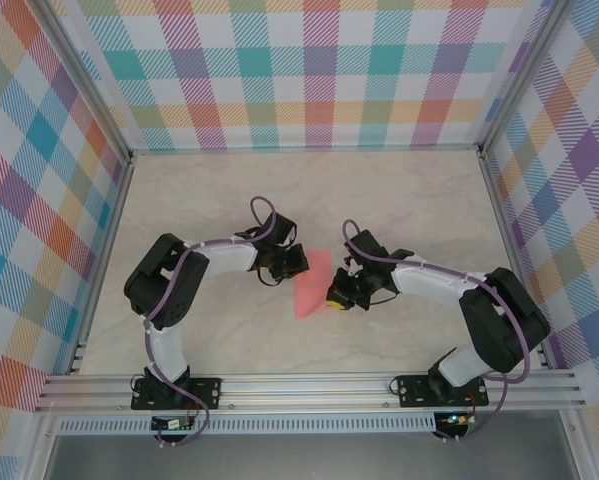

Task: Fold a paper plane with a square sheet of paper (pick it up from the middle)
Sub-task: Third fold the triangle at the center of the table.

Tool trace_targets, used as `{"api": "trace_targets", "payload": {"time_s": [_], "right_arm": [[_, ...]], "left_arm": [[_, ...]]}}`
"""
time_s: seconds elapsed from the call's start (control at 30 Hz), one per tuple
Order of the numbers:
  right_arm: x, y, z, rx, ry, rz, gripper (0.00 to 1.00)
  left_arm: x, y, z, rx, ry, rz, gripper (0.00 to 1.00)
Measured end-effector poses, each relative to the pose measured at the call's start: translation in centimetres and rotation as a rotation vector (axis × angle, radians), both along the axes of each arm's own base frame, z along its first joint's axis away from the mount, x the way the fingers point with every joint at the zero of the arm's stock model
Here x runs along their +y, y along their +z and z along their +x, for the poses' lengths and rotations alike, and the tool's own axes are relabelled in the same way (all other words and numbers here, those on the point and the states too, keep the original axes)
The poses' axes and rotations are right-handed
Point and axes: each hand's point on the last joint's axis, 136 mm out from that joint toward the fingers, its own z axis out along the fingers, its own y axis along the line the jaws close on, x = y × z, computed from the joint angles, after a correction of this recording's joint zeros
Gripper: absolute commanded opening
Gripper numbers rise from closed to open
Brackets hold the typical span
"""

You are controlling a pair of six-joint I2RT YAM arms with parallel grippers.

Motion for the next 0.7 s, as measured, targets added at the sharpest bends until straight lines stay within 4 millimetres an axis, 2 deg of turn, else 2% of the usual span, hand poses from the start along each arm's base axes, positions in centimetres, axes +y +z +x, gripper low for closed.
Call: {"api": "trace_targets", "payload": {"time_s": [0.53,0.7], "right_arm": [[3.8,-0.8,4.8,-0.088,0.049,0.053,0.00],[4.2,-1.4,5.2,-0.104,0.082,0.051,0.00]], "left_arm": [[0.2,0.2,0.0,-0.009,-0.007,0.008,0.07],[0.9,1.6,0.3,-0.039,-0.002,0.023,0.07]]}}
